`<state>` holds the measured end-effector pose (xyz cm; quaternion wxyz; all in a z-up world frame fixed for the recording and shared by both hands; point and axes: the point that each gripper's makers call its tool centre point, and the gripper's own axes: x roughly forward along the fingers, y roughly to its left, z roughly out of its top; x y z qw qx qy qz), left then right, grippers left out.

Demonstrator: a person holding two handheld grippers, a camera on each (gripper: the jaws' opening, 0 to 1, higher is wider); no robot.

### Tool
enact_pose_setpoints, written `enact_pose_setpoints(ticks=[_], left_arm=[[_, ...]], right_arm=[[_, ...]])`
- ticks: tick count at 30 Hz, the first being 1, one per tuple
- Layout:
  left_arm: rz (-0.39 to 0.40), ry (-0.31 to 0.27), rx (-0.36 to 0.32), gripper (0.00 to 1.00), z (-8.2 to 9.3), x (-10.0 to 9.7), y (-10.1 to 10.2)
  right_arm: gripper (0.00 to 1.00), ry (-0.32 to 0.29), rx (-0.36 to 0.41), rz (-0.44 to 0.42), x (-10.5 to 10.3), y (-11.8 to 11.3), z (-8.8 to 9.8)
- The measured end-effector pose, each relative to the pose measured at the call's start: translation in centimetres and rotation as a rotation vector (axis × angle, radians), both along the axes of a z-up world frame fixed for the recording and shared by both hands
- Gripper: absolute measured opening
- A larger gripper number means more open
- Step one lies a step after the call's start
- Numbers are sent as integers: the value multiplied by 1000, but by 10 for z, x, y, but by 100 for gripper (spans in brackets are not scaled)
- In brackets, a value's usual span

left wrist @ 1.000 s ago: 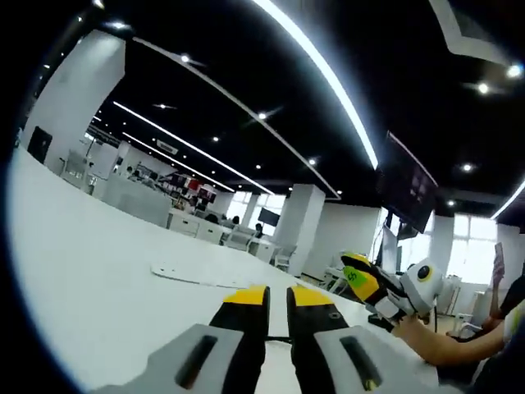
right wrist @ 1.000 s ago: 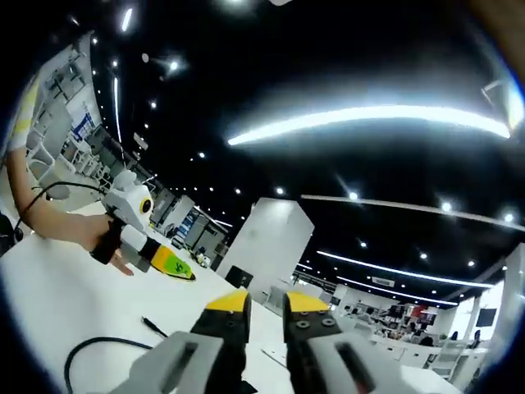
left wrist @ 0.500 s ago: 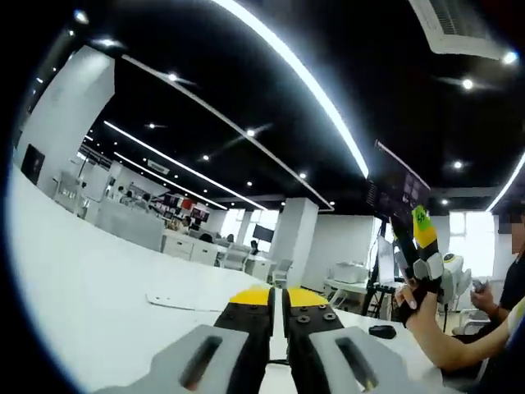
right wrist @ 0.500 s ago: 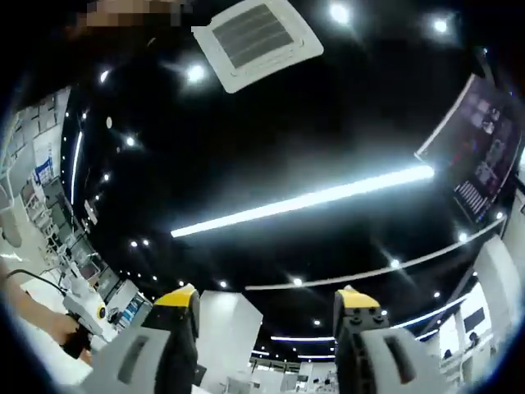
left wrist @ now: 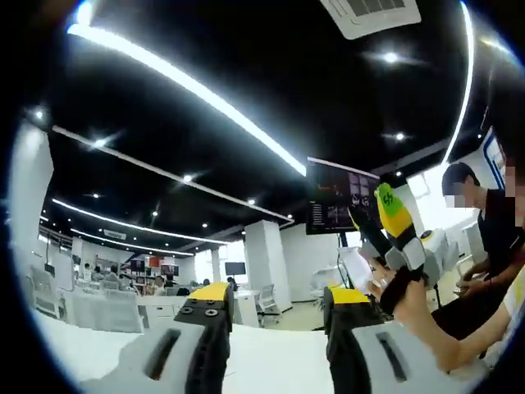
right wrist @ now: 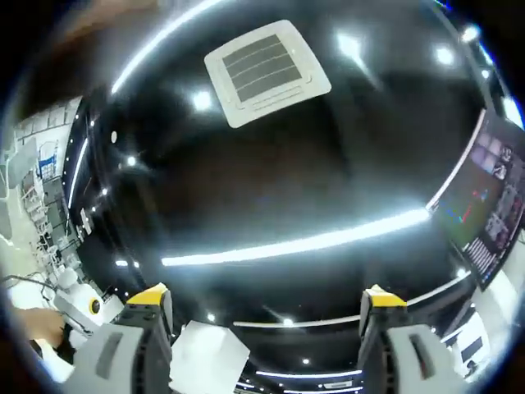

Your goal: Find the charging cable on the desk, coil it up and secure with Velcro.

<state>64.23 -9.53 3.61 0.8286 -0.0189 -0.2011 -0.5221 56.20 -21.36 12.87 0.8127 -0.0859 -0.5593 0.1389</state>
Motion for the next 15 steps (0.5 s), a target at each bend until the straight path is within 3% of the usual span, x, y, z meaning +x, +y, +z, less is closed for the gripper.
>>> enact_pose_setpoints(ticks=[2,5,7,11,13,15], left_arm=[[-5,-3,10,66,-2,1,-4],[0,1,44,73,-7,5,-9],[16,0,104,83,-16,9,-10],[94,-27,227,94,-29,17,-2],[132,-40,234,94,-29,19,3],[168,-51,234,94,-27,19,10]], right_arm=[[95,11,-25,-51,1,-10,1],[95,15,-19,-53,-4,-30,4],[95,12,-69,-47,-6,-34,2],[95,183,-70,-27,14,-42,-9],[95,182,-64,-58,16,-44,-7],[95,221,-67,-117,23,-47,-11]])
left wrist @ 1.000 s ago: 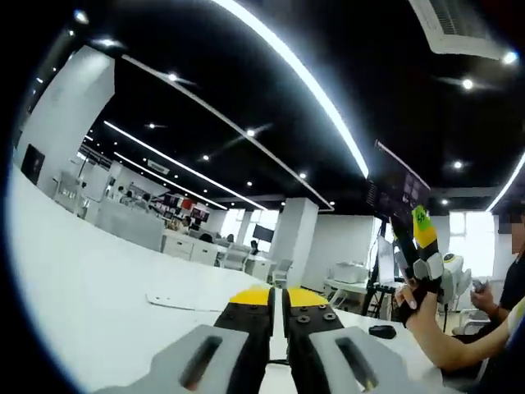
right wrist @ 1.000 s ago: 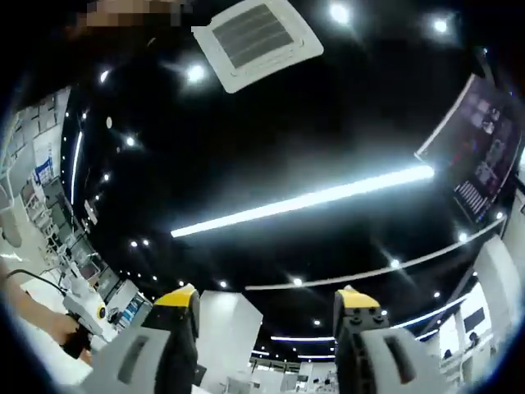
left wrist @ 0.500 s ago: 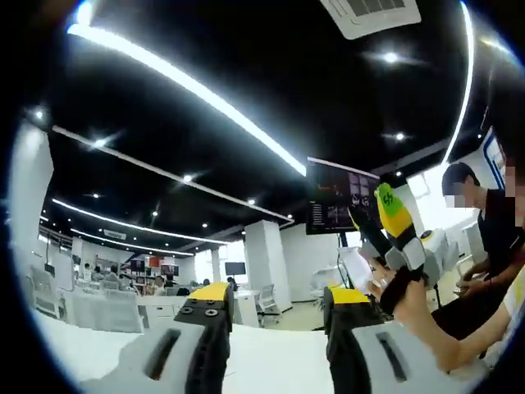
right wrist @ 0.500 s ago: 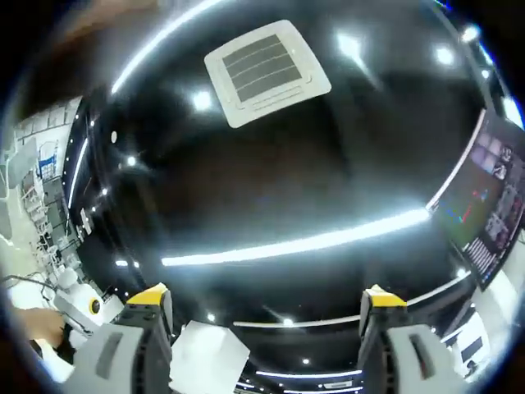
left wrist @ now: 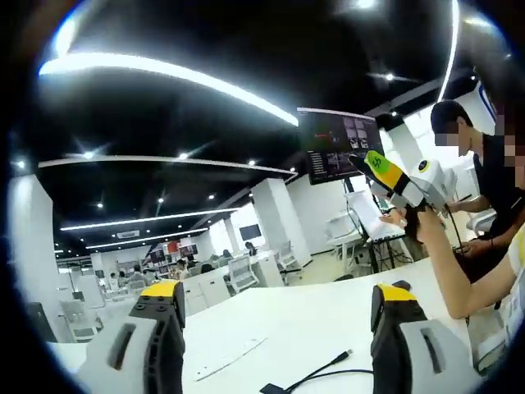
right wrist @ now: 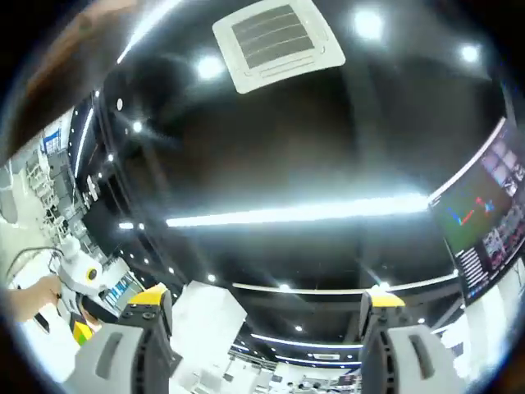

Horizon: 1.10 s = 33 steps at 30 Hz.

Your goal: Find the charging cable on the desk, coil it up and secure with Velcro.

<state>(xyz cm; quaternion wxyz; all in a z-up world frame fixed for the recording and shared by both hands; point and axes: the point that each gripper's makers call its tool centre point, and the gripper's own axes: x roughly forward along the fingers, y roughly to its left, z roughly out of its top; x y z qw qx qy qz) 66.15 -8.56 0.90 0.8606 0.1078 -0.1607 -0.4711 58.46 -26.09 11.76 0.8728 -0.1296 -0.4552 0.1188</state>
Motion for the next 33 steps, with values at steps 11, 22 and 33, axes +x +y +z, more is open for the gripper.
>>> enact_pose_setpoints(ticks=[11,22,33], left_arm=[[223,20,70,94,0,17,44],[217,-99,-199,94,54,-15,76],[157,-111,-65,94,42,-36,60]], right_arm=[[95,513,-228,-163,60,36,-72],[95,418,41,31,29,27,-37],[95,395,-5,1,16,35,-35]])
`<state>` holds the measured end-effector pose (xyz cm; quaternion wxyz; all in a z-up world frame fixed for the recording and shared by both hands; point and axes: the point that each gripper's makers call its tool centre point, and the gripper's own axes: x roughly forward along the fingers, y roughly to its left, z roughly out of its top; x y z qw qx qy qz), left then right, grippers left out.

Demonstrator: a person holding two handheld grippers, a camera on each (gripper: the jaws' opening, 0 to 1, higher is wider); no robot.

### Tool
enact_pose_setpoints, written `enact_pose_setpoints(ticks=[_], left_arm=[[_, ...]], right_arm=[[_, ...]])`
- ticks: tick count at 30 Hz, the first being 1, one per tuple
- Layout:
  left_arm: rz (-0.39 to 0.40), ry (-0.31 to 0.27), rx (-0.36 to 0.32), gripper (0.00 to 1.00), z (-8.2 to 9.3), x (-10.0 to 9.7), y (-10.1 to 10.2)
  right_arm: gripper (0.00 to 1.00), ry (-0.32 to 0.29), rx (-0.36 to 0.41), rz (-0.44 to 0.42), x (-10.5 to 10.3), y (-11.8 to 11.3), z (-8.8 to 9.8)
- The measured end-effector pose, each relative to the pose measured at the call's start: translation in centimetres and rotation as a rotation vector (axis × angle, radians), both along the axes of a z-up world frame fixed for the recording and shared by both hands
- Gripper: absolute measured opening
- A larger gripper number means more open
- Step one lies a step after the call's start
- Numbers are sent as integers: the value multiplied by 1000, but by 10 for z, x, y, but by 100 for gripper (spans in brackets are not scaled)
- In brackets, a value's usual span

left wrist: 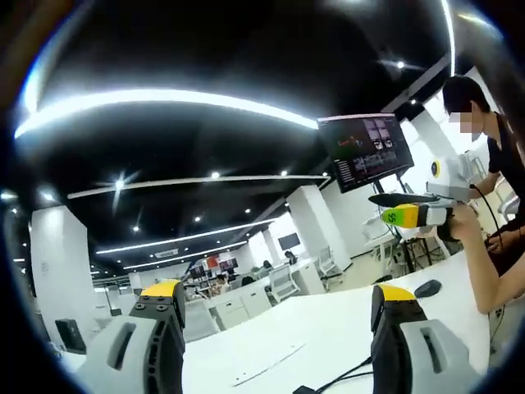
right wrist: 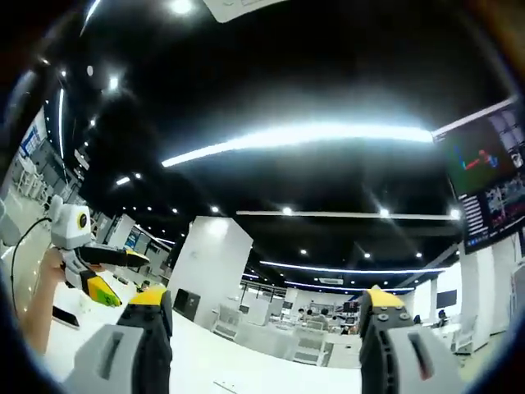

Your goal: Find the charging cable on the desk, coil it up and secure with Velcro.

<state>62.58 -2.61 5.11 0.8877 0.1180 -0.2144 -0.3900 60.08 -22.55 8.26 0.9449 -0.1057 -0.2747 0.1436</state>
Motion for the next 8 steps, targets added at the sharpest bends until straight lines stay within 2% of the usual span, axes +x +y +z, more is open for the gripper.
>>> enact_pose_setpoints(ticks=[8], left_arm=[[26,-10,-43,94,9,0,19]], right_arm=[[95,-33,-15,52,-8,16,4]])
